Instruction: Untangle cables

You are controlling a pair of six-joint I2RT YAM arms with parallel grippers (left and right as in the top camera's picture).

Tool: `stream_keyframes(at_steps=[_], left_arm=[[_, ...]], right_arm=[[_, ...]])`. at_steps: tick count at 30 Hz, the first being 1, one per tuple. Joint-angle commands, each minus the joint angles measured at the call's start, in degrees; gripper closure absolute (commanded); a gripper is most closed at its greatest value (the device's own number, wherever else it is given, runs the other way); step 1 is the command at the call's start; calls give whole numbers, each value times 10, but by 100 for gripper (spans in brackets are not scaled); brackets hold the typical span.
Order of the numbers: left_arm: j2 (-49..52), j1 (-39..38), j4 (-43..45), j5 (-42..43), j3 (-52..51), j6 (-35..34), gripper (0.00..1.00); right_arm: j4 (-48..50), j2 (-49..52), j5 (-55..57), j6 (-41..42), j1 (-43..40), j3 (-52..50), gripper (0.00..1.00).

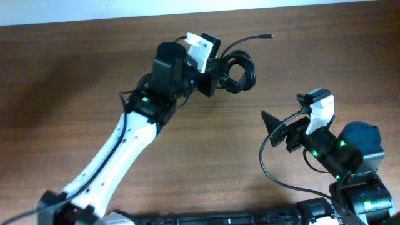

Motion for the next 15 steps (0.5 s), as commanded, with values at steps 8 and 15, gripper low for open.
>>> stream_keyframes(at_steps=[8,15], left_arm=[[-75,-73,-40,-67,7,237,100],[-86,-108,-12,-85,7,236,100]], right_arm=[[42,1,-163,6,-1,16,1],[31,1,-125,6,-1,16,38]])
